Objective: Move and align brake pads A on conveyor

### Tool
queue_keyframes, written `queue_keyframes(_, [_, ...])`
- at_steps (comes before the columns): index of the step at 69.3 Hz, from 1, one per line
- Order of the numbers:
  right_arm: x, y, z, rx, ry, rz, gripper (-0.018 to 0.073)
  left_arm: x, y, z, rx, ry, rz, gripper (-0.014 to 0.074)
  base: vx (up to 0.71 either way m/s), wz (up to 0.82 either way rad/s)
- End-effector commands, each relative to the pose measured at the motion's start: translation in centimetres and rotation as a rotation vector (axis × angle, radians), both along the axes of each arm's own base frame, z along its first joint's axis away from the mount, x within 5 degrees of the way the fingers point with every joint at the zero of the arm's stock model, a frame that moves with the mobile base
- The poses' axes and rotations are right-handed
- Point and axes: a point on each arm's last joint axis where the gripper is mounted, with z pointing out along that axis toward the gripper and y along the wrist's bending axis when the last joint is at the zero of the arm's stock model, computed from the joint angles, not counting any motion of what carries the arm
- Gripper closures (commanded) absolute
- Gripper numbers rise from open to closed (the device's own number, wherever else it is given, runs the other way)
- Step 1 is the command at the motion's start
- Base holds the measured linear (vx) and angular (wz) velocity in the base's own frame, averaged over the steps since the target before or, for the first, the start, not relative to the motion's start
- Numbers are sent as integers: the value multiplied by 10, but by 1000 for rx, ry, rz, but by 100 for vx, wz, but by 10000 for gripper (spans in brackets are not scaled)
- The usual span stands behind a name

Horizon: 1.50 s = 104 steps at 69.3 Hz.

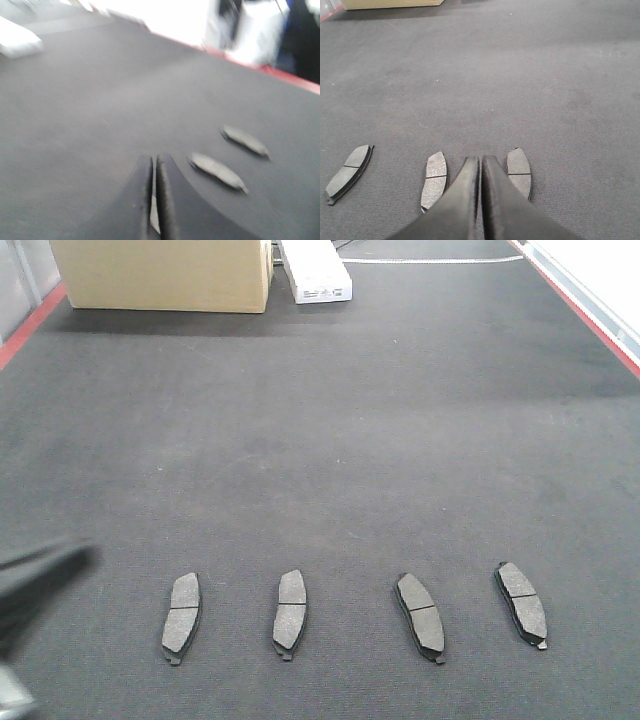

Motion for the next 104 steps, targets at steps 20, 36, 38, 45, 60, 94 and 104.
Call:
queue_keyframes(20, [2,2,14,-4,-92,21,562,-59,64,-24,-38,-347,526,603,0,0])
queue_keyframes(36, [2,2,14,-4,-91,21,562,-54,68,-59,47,-292,620,603,0,0])
queue_keyframes(38, [2,2,14,-4,-91,21,562,-52,68,-65,51,-279,619,603,0,0])
queue_keyframes(45, [2,2,14,-4,-91,21,562,-46,68,-87,63,-243,617,603,0,0])
queue_keyframes(60, [2,2,14,-4,-91,21,562,-41,68,-109,59,-210,616,603,0,0])
queue_keyframes(94, [2,2,14,-4,-91,21,562,-41,68,-110,61,-202,615,603,0,0])
queue_keyframes(104, [2,2,14,-4,-91,21,562,-41,68,-110,61,-202,615,603,0,0])
